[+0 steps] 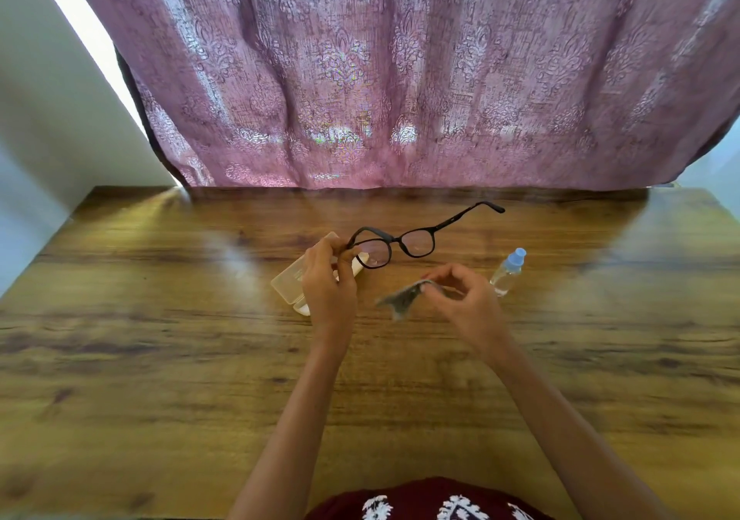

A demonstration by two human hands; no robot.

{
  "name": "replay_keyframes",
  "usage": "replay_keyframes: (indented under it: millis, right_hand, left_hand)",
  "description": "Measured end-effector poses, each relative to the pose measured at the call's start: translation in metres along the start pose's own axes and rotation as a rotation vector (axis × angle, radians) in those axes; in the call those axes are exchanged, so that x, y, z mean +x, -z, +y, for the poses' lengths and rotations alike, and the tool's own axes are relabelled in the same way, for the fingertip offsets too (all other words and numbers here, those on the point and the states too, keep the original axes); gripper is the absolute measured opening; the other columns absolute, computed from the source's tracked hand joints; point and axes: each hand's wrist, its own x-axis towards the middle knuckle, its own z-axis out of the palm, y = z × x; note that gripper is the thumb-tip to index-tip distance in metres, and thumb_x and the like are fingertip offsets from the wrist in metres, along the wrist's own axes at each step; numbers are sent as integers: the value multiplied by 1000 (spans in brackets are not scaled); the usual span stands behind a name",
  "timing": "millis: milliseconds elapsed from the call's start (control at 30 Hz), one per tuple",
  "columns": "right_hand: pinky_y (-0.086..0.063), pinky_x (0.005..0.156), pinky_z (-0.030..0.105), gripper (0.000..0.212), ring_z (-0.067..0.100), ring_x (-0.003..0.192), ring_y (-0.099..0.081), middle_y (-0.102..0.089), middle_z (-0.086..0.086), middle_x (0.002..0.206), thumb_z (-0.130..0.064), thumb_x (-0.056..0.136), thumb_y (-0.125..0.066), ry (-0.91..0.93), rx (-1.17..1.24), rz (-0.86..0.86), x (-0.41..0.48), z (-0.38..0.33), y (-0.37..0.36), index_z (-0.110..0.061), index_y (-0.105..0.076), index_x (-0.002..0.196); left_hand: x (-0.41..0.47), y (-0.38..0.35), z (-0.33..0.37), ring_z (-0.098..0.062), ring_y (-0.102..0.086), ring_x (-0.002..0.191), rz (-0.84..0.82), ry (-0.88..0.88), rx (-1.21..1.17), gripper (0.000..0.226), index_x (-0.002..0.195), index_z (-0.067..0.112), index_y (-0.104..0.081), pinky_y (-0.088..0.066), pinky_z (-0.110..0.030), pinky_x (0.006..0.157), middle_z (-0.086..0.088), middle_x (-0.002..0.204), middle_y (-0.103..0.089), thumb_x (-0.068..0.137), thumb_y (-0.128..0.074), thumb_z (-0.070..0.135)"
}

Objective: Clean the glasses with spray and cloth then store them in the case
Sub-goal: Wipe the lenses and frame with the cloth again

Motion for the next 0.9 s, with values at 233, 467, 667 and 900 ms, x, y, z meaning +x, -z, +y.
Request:
replay_keyframes:
  millis: [233, 467, 667, 900]
  right_hand:
    - [-58, 71, 30, 13, 12, 83, -70, -71, -7, 87, -15, 84, -71, 73, 112, 139, 10, -38, -29, -24, -64, 89]
    - [-50, 70, 14, 14, 4, 83, -64, -67, -3, 94, -10, 83, -71, 277, -140, 217, 19, -47, -40, -17, -67, 95]
    - [-43, 75, 19, 16, 16, 85, -55, -63, 1, 86, -9, 76, -77, 477, -474, 249, 15, -38, -49, -7, -73, 91]
    - [-39, 87, 14, 32, 13, 92, -55, -65, 4, 95, 0, 73, -76, 536, -549, 187, 2, -32, -55, -7, -72, 103]
  left_hand:
    - [-5, -1, 6, -3, -45, 77, 6, -16, -6, 18, 91, 4, -59, -37, -10, 68, 2, 86, -56, 89, -47, 17]
    - [-7, 0, 8, -16, -51, 80, 4, -60, 7, 16, 91, 9, -57, -42, -26, 70, 6, 86, -54, 90, -42, 15]
    - [-9, -3, 8, -6, -46, 79, 27, -47, 4, 16, 93, 9, -57, -43, -28, 70, 22, 86, -47, 87, -50, -4]
    - [-13, -5, 11, -16, -55, 80, -31, -30, -104, 19, 91, 24, -51, -46, -31, 70, 6, 86, -56, 90, -43, 6]
